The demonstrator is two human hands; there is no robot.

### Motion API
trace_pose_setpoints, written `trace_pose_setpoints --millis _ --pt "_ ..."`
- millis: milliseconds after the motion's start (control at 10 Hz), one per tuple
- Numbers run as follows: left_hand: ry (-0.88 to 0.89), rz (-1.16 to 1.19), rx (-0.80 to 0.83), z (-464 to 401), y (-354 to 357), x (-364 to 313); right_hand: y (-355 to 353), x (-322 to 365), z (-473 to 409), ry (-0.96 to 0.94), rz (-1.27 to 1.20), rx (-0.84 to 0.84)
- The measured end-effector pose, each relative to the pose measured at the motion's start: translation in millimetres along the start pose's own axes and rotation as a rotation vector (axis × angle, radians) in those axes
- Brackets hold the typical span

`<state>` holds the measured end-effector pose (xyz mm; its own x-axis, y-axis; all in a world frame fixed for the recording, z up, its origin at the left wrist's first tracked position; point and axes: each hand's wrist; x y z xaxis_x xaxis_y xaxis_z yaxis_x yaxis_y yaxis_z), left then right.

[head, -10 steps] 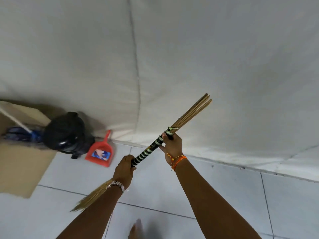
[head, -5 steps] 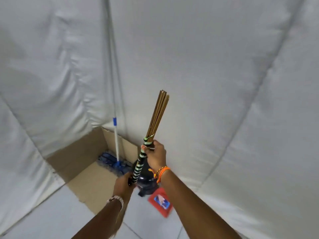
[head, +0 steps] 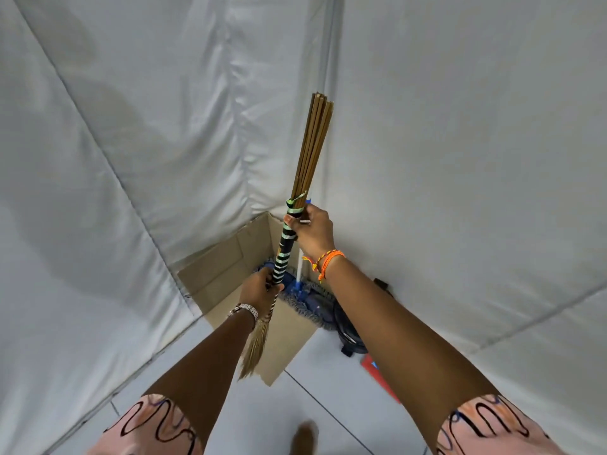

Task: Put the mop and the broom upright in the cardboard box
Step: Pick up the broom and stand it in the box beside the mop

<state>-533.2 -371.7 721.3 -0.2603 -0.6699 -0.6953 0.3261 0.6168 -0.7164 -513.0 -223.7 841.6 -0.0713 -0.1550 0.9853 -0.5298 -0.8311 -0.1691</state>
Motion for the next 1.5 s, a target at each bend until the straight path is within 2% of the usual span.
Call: trace_pose_setpoints --millis 300,500,700,800,1000,1200,1300,1500 --pt "-0.035 -0.015 0.071 -206 -67 105 162 -23 -189 0.001 0.077 0.113" --pt "0.061 -0.005 0.112 -311 -105 131 215 -22 -276 0.023 0.128 0.156" --pt "0.204 0.002 0.209 -414 -115 158 254 -29 -348 0.081 0.133 0.067" --pt "0.217 0.000 0.263 -455 -116 172 269 -38 -377 0.107 0.136 0.035" --pt "0.202 0.056 0.349 -524 -100 202 298 -77 -426 0.201 0.144 -0.040" --pt "0.242 0.003 0.324 -558 -70 238 320 -118 -442 0.219 0.226 -0.102" --pt "0.222 0.029 0.363 -580 -32 271 331 -171 -466 0.244 0.324 -0.082" --pt "0.169 0.051 0.394 -633 47 342 358 -284 -511 0.287 0.313 -0.054"
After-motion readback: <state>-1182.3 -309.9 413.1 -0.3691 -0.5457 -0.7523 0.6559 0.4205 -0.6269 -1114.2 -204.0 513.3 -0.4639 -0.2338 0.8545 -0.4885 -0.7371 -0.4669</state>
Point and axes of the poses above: each hand's wrist, its own z-axis away from the middle knuckle, its own y-axis out of the palm, x = y × z, and after that the axes turned 3 degrees about y, right-handed
